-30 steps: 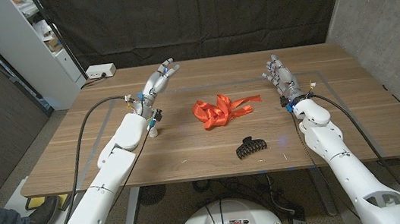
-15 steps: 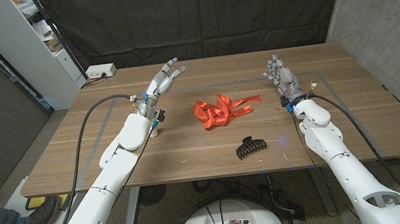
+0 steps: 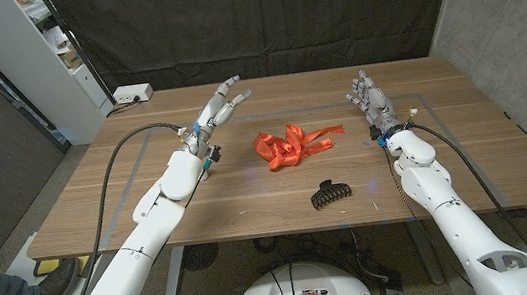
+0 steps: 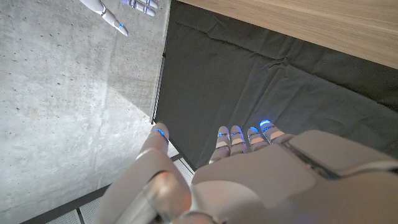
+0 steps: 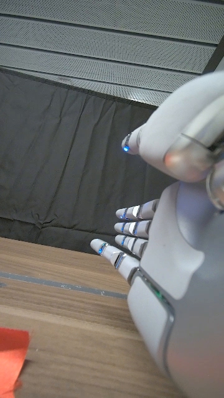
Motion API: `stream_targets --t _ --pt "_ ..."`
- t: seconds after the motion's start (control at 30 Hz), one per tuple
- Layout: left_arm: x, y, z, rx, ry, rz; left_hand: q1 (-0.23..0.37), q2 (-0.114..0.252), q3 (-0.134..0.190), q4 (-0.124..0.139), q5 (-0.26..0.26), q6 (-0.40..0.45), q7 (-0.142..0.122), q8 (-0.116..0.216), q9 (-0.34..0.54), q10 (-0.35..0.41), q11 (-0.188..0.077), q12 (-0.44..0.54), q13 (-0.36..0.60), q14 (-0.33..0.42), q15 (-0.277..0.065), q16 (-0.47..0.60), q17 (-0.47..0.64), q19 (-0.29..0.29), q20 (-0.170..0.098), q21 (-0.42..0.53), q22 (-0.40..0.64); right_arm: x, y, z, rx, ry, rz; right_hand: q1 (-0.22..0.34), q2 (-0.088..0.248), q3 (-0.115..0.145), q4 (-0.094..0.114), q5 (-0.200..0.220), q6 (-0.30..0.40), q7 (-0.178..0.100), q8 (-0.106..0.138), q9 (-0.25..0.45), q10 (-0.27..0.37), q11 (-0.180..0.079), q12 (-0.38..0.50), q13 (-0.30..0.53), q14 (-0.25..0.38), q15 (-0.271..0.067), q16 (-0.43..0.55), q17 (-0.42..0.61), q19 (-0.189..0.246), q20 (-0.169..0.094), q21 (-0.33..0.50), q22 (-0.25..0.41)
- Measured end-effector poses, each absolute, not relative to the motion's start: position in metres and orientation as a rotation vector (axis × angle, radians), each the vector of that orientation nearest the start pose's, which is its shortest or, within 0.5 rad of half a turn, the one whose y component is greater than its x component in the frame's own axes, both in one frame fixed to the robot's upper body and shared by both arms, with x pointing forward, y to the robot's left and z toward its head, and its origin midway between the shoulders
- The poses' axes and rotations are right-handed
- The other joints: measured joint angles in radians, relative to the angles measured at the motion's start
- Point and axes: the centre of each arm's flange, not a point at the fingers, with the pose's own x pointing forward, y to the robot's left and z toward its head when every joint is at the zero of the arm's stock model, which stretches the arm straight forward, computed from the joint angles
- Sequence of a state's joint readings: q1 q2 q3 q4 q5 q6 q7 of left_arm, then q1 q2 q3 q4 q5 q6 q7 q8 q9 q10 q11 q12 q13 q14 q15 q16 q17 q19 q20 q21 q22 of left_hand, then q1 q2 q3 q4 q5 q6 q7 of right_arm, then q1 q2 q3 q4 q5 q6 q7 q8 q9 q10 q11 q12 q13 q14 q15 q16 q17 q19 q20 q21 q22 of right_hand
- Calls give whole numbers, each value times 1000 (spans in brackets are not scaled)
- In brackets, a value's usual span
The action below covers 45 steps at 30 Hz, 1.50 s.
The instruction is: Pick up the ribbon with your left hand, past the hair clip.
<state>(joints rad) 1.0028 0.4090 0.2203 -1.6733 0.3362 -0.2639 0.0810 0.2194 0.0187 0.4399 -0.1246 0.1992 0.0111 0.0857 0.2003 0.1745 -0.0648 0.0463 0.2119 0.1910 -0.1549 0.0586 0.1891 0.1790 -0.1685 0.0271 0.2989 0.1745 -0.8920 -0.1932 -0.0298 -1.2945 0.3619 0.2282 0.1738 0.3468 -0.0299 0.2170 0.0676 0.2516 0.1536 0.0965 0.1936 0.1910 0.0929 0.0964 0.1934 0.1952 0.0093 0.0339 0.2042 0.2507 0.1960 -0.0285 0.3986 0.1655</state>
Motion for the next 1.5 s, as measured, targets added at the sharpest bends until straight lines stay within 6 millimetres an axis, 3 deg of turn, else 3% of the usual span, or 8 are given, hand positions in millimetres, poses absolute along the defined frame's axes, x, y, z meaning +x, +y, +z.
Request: stream_targets --t 1.5 --pt "550 168 15 1005 -981 -61 26 0 0 -16 0 9 -2 0 4 11 0 0 0 10 -1 0 0 -5 5 -15 0 652 -293 -23 146 -673 158 -5 5 -4 -4 3 6 -6 0 -5 0 0 0 -5 7 -7 0 -5 11 3 -15 0"
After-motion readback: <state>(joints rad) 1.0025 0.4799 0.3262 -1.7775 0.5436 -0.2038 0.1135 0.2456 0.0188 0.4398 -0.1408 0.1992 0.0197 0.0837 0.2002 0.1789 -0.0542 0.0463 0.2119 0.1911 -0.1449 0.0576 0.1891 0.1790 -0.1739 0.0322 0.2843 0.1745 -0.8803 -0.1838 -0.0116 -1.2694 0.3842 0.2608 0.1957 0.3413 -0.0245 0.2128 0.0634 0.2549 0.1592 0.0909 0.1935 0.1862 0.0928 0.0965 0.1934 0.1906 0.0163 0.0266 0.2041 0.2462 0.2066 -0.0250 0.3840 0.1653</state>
